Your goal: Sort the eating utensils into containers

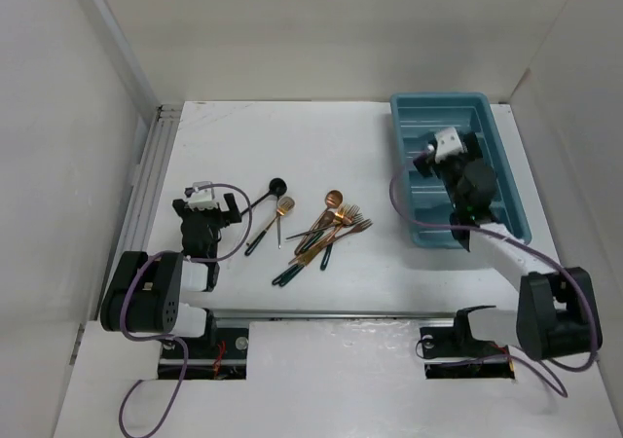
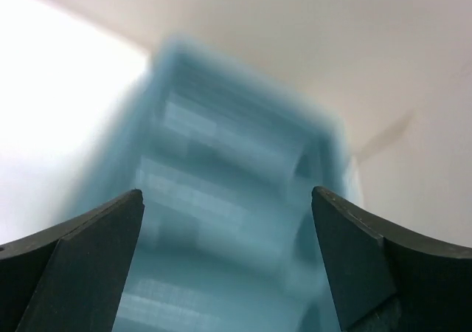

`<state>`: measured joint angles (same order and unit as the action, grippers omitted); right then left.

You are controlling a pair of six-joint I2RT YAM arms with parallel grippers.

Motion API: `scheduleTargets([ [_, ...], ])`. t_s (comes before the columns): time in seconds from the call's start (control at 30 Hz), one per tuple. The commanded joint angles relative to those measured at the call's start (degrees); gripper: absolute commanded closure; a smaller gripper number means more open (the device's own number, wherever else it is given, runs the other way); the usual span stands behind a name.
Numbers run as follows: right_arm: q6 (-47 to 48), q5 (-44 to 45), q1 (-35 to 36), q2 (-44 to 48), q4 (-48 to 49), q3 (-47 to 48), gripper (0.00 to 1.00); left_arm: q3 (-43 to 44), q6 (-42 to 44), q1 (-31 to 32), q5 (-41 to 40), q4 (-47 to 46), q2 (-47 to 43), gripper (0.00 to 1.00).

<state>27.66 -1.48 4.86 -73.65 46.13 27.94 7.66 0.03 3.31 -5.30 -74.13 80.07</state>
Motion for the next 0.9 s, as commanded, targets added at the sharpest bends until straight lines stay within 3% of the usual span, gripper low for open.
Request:
scheduleTargets([
  [0.0, 11.65, 2.43, 9.0, 7.2, -14.57, 17.55, 0.0, 1.39, 0.32, -0.15, 0.82, -11.83, -1.24, 0.0],
  [0.07, 19.06, 9.35, 15.42, 3.28, -17.89, 30.06, 0.0, 0.87, 3.04, -0.15, 8.97, -12.7, -3.76, 0.0],
  [0.1, 28.58, 13.82, 17.44, 0.38, -19.92, 35.46, 0.0, 3.13, 3.04, -3.02, 13.78, -6.44, -7.09, 0.0],
  [0.13, 33.38, 18.91, 19.11, -3.13, -22.37, 41.43, 0.0, 8.81, 4.87, -3.66, 19.48, 8.06, -11.82, 0.0],
  [0.17, 37.6, 30.1, 21.65, -7.0, -25.53, 53.5, 0.0, 15.56, 11.94, -3.66, 31.28, 20.13, -14.91, 0.0],
  [0.2, 43.82, 36.74, 22.55, -15.48, -25.56, 59.53, 0.0, 27.72, 30.37, -0.36, 34.71, 32.87, -14.95, 0.0],
  [0.23, 45.62, 43.59, 23.25, -20.09, -25.56, 66.03, 0.0, 33.33, 30.55, 1.07, 31.78, 33.69, -13.47, 0.0],
  [0.27, 45.64, 56.37, 23.26, -24.74, -25.56, 73.32, 0.0, 39.65, 27.16, 1.08, 19.23, 33.7, -10.84, 0.0],
  [0.3, 45.64, 61.8, 23.26, -29.31, -25.56, 88.19, 0.0, 47.63, 21.82, 1.08, 11.36, 35.96, -6.99, 0.0],
  [0.33, 45.03, 65.68, 23.78, -37.02, -26.95, 95.12, 0.0, 68.33, 10.19, 1.08, 4.23, 50.6, 2.45, 0.0],
  [0.37, 45.03, 65.11, 24.31, -38.49, -30.19, 99.45, 0.0, 80.11, 10.08, 0.13, 5.99, 61.88, 7.76, 0.0],
  [0.4, 43.98, 62.85, 26.23, -37.98, -34.75, 98.45, 0.0, 90.84, 12.34, -0.84, 13.57, 73.22, 12.69, 0.0],
  [0.43, 42.23, 60.13, 27.47, -35.8, -38.53, 96.88, 0.0, 101.39, 15.84, -1.63, 21.83, 96.31, 22.57, 0.0],
  [0.47, 34.21, 57.23, 28.52, -34.47, -44.23, 95.9, 0.0, 119.34, 23.88, -1.64, 28.87, 107.41, 27.28, 0.0],
  [0.5, 28.04, 45.97, 29.23, -33.24, -51.94, 95.89, 0.0, 125.87, 25.44, -1.64, 33.9, 116.4, 31.42, 0.02],
  [0.53, 20.93, 36.64, 28.54, -32.36, -69.68, 99.64, 0.0, 129.59, 26.59, -0.77, 33.95, 123.1, 34.68, 0.02],
  [0.57, 9.81, 25.15, 26.8, -31.13, -76.47, 101.5, 0.0, 128.93, 28.95, 0.63, 33.08, 131.26, 38.02, 0.02],
  [0.6, 5.26, 13.63, 24.6, -29.99, -79.67, 101.52, 0.0, 125.44, 31.58, 0.64, 31.33, 132.04, 38.05, 0.02],
  [0.63, 1.04, -2.93, 20.49, -28.67, -78.75, 95.69, 0.0, 120.88, 31.61, 1.25, 26.53, 131.18, 38.05, 0.02],
  [0.67, -2.92, -7.01, 19.32, -25.53, -76.74, 91.45, 0.0, 115.96, 31.61, 1.26, 25.0, 126.91, 37.09, 0.13],
  [0.73, -6.74, -7.85, 19.31, -23.13, -74.18, 84.06, 0.0, 103.03, 31.61, -0.93, 24.29, 122.05, 35.51, 0.21],
  [0.8, -8.23, -4.51, 19.92, -21.46, -72.85, 76.4, 0.02, 95.22, 31.61, -1.46, 22.71, 116.87, 34.19, 0.29],
  [0.87, -8.24, -3.98, 21.76, -20.66, -72.85, 72.1, 0.04, 92.11, 34.06, -1.47, 24.63, 116.32, 34.18, 0.3],
])
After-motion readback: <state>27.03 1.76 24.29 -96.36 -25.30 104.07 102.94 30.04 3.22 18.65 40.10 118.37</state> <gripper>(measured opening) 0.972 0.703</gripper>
